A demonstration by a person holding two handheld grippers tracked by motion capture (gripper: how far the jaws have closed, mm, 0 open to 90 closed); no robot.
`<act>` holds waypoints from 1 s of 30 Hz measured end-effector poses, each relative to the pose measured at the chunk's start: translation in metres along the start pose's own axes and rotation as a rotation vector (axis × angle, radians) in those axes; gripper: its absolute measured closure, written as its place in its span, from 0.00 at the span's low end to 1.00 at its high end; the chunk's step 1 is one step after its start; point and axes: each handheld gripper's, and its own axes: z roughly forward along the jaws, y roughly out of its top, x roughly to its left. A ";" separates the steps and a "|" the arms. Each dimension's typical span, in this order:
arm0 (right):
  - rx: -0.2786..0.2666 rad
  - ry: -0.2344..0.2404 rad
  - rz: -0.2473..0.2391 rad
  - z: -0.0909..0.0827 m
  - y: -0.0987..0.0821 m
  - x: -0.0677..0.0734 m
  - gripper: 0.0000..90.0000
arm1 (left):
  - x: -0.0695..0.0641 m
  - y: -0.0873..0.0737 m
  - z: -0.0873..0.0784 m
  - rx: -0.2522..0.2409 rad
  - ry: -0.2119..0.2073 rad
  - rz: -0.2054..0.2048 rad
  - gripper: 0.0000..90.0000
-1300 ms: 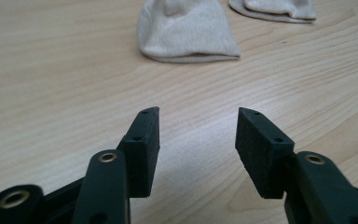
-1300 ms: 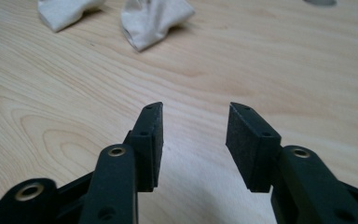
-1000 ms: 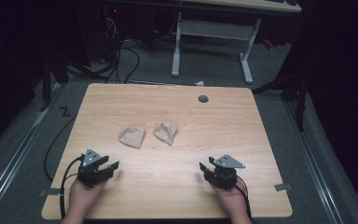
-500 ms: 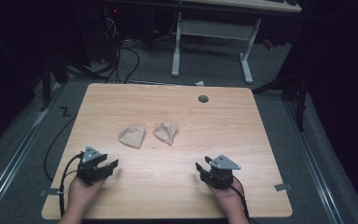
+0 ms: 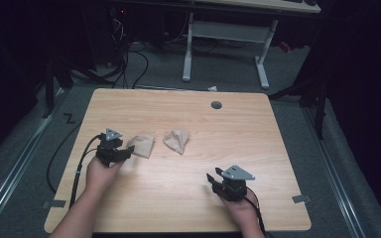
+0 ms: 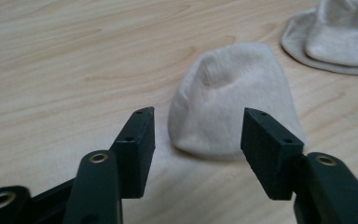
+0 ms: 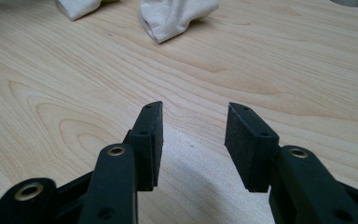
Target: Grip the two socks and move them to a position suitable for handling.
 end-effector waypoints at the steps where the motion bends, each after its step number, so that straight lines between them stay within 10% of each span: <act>1: 0.003 0.000 0.000 0.000 0.000 0.000 0.64 | 0.002 0.002 0.002 0.001 -0.011 -0.012 0.53; 8: 0.000 0.007 -0.001 -0.001 0.000 0.001 0.64 | 0.006 0.008 0.013 0.000 -0.024 -0.058 0.61; 15: 0.005 0.003 -0.004 0.000 0.000 0.000 0.64 | 0.005 0.005 0.013 0.014 -0.009 -0.029 0.96; 30: 0.006 0.000 -0.006 0.001 0.000 0.001 0.64 | -0.041 -0.005 -0.038 -0.087 -0.158 0.000 0.97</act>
